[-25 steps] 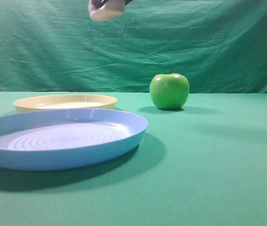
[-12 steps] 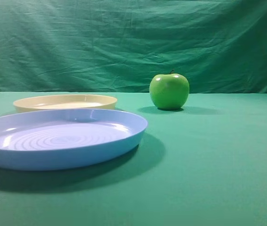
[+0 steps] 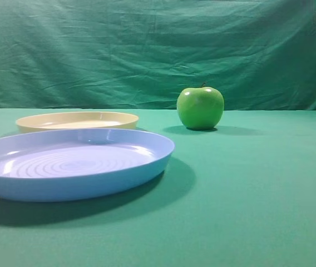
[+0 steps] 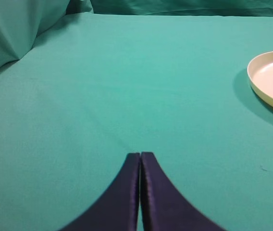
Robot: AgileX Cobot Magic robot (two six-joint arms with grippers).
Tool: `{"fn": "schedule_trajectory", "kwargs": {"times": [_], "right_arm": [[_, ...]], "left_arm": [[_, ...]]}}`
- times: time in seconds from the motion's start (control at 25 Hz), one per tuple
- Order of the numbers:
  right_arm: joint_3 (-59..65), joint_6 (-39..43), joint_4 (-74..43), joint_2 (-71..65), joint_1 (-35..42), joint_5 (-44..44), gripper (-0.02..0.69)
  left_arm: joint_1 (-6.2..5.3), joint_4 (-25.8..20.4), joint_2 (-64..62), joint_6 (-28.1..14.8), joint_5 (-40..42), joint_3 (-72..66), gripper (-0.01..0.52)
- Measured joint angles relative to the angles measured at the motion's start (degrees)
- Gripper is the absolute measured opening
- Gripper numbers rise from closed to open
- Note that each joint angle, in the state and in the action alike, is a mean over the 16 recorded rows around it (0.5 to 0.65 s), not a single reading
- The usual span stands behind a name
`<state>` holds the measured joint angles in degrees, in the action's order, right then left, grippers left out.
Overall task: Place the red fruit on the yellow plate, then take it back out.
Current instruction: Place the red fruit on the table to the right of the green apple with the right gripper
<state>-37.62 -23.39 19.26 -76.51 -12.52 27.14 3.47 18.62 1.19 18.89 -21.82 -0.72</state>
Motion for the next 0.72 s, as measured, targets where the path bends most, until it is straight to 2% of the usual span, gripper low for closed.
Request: {"fn": "schedule_trajectory", "kwargs": {"times": [0.2,0.32,0.72], "right_arm": [[2.7,0.0,0.6,-4.1,0.1,-5.7,0.199],[3.1,0.0,1.0,-6.4,0.1,-7.7,0.236],[2.5,0.0,2.1,-9.0,0.1,-8.5,0.505]], "left_arm": [[0.0,0.0,0.0,0.0,0.0,0.0,0.0],[0.0,0.0,0.0,0.0,0.0,0.0,0.0],[0.0,0.0,0.0,0.0,0.0,0.0,0.0]]}}
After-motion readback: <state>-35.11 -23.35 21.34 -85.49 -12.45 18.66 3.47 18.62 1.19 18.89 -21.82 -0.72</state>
